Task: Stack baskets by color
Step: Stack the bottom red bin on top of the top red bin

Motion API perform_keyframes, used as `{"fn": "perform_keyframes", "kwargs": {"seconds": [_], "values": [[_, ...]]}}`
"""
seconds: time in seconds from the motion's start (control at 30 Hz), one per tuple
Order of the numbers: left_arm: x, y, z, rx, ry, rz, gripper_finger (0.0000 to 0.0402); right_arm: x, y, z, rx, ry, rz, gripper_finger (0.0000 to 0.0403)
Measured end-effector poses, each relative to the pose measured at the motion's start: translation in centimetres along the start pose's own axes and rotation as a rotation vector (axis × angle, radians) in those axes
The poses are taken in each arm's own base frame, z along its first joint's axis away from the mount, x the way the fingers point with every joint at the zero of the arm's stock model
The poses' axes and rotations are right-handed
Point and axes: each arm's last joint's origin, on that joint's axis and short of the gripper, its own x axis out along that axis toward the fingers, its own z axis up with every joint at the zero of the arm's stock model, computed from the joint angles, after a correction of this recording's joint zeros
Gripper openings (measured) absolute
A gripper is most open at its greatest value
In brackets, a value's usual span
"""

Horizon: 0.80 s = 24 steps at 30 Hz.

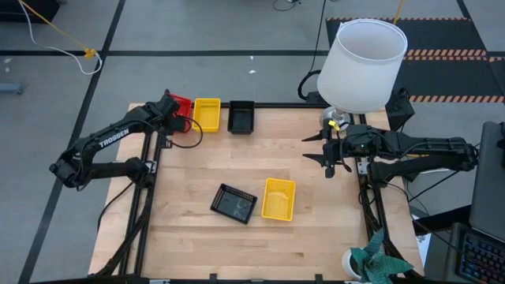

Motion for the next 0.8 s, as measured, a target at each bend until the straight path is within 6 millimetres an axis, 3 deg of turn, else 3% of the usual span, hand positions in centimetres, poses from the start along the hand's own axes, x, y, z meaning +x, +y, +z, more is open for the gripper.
{"fn": "perform_keyframes", "kwargs": {"seconds": [0.17, 0.8], "values": [[-0.02, 0.04, 0.04, 0.031, -0.005, 0.003, 0.001, 0.0, 0.0, 0.0, 0.0, 0.0, 0.0, 0.0212], [-0.03, 0.22, 0.17, 0.023, -0.017, 0.022, 0.0014, 0.0, 0.0, 0.0, 0.0, 0.0, 0.0, 0.0212]]}}
